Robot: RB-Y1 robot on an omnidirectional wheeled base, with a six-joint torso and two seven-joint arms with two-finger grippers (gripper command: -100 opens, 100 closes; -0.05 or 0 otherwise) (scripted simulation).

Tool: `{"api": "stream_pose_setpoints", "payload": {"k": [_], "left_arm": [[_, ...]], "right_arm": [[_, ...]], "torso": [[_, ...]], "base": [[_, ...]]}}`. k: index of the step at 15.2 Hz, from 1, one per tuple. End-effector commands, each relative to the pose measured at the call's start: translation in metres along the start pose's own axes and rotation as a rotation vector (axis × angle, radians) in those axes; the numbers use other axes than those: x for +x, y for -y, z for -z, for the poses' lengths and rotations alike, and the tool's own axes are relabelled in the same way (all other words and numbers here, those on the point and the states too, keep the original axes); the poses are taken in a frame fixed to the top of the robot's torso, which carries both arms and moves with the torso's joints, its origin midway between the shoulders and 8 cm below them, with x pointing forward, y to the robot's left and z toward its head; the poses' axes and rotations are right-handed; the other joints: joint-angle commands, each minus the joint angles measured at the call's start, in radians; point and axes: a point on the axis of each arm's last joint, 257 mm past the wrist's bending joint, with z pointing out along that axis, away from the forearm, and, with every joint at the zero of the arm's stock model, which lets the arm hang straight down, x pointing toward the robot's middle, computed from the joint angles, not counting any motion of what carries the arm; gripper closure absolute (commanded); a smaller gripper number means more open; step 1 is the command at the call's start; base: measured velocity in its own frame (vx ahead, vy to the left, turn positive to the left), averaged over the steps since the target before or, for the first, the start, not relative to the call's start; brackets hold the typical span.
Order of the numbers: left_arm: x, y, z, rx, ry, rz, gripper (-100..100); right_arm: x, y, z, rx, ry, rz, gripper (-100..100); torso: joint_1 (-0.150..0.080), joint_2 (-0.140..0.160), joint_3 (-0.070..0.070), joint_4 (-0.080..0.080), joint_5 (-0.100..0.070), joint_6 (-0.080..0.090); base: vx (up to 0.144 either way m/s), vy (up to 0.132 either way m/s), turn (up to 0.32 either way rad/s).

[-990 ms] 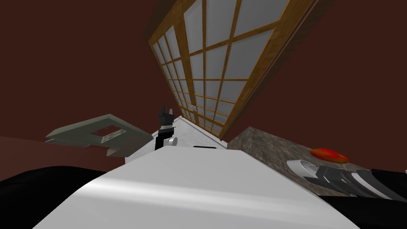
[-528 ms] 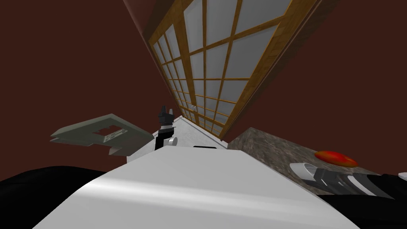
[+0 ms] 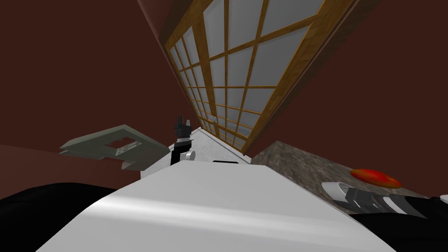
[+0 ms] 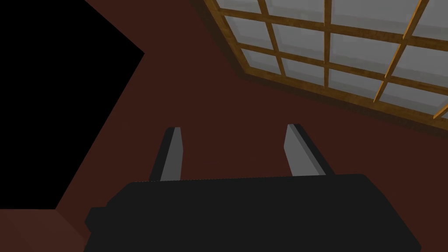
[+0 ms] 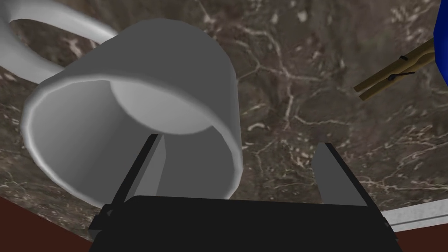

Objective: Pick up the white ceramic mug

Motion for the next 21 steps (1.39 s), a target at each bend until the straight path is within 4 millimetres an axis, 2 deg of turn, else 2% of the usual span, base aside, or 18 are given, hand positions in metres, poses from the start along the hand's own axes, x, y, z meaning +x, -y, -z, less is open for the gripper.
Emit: {"api": "stream_pose_setpoints", "payload": {"k": [1,3,4,5,7,8,10,11,13,14,16,18,19,21], "left_arm": [[0.0,0.0,0.0,0.0,0.0,0.0,0],[0.0,0.0,0.0,0.0,0.0,0.0,0],[0.0,0.0,0.0,0.0,0.0,0.0,0],[0.0,0.0,0.0,0.0,0.0,0.0,0],[0.0,0.0,0.0,0.0,0.0,0.0,0],[0.0,0.0,0.0,0.0,0.0,0.0,0],[0.0,0.0,0.0,0.0,0.0,0.0,0],[0.0,0.0,0.0,0.0,0.0,0.0,0],[0.0,0.0,0.0,0.0,0.0,0.0,0],[0.0,0.0,0.0,0.0,0.0,0.0,0],[0.0,0.0,0.0,0.0,0.0,0.0,0],[0.0,0.0,0.0,0.0,0.0,0.0,0],[0.0,0.0,0.0,0.0,0.0,0.0,0],[0.0,0.0,0.0,0.0,0.0,0.0,0]], "right_arm": [[0.015,-0.009,-0.005,-0.014,-0.018,-0.015,-100],[0.0,0.002,-0.001,0.01,0.011,-0.004,-100],[-0.001,0.002,0.0,0.011,0.013,-0.003,-100],[0.016,-0.007,-0.004,-0.003,-0.012,-0.016,-100],[0.005,0.001,-0.001,0.016,0.011,-0.011,-100],[0.025,-0.009,-0.004,0.0,-0.018,-0.028,-100],[0.012,0.001,0.0,0.023,0.008,-0.02,-100],[0.036,-0.011,-0.004,0.005,-0.028,-0.038,-100],[0.021,0.001,0.002,0.033,0.003,-0.031,-100],[0.043,-0.01,-0.001,0.019,-0.028,-0.053,-100],[0.031,0.002,0.004,0.045,-0.004,-0.044,-100],[0.032,0.0,0.003,0.039,-0.009,-0.044,-100],[0.031,0.0,0.003,0.04,-0.008,-0.044,100],[0.031,0.0,0.003,0.04,-0.008,-0.044,100]], "torso": [[0.0,0.0,0.0,0.0,0.0,0.0],[0.0,0.0,0.0,0.0,0.0,0.0],[0.0,0.0,0.0,0.0,0.0,0.0],[0.0,0.0,0.0,0.0,0.0,0.0],[0.0,0.0,0.0,0.0,0.0,0.0],[0.0,0.0,0.0,0.0,0.0,0.0],[0.0,0.0,0.0,0.0,0.0,0.0],[0.0,0.0,0.0,0.0,0.0,0.0],[0.0,0.0,0.0,0.0,0.0,0.0],[0.0,0.0,0.0,0.0,0.0,0.0],[0.0,0.0,0.0,0.0,0.0,0.0],[0.0,0.0,0.0,0.0,0.0,0.0],[0.0,0.0,0.0,0.0,0.0,0.0],[0.0,0.0,0.0,0.0,0.0,0.0]], "base": [[0.011,0.002,0.03],[0.01,0.001,0.016],[0.0,0.0,0.0],[0.007,0.0,0.034],[0.007,0.0,0.017],[0.01,0.0,0.031],[0.01,0.0,0.019],[0.011,0.0,0.03],[0.009,0.0,0.013],[0.009,0.001,0.038],[0.009,0.0,0.018],[0.0,0.0,0.0],[0.0,0.0,0.0],[0.0,0.0,0.0]]}}
